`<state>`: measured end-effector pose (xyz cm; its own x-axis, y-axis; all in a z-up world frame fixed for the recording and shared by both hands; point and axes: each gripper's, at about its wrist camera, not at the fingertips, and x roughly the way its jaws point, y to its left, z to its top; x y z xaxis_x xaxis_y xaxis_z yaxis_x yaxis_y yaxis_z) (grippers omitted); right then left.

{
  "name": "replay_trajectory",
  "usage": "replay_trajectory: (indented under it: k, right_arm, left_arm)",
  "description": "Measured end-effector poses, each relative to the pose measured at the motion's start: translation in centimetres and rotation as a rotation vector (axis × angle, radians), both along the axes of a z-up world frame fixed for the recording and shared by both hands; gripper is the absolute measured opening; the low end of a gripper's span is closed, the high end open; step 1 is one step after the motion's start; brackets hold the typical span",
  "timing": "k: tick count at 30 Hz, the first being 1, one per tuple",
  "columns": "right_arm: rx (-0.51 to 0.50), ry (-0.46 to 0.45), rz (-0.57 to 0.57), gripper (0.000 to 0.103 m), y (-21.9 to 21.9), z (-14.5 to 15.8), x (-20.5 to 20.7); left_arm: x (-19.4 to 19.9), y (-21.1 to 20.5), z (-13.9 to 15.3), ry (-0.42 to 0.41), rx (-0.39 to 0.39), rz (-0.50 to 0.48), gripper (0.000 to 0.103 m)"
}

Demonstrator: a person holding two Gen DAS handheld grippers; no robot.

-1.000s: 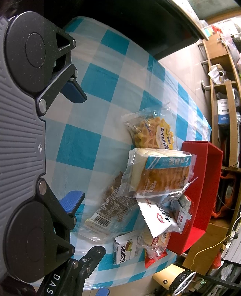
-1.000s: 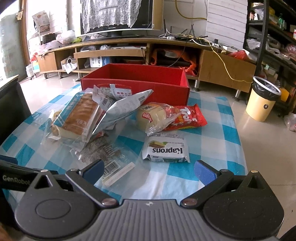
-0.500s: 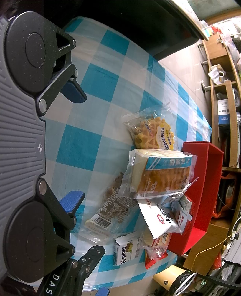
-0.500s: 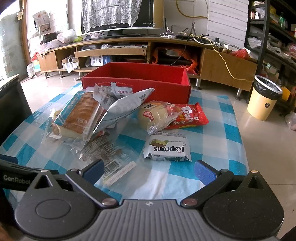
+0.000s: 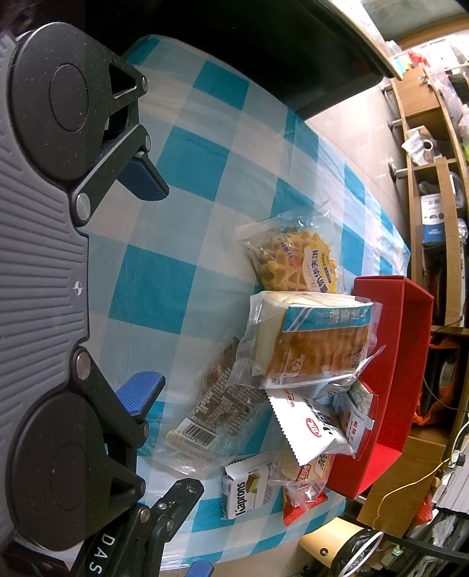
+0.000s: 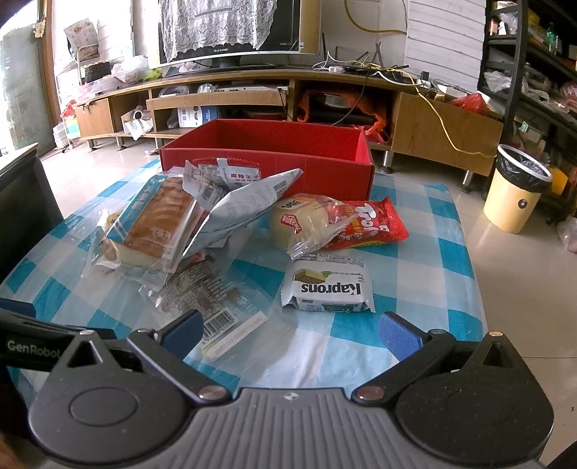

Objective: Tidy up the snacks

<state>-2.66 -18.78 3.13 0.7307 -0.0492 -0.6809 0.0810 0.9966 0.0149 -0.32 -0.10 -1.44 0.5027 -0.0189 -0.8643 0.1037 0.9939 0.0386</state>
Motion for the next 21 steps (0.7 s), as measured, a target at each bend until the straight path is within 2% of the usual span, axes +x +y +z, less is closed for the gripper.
replay_trajectory:
  k: [21]
  right_arm:
    - [0.001,0.004,0.002,0.103,0.09,-0.12,0.04]
  left_arm:
    - [-0.02,0.03,0.05,-0.002,0.0,0.0,0.102]
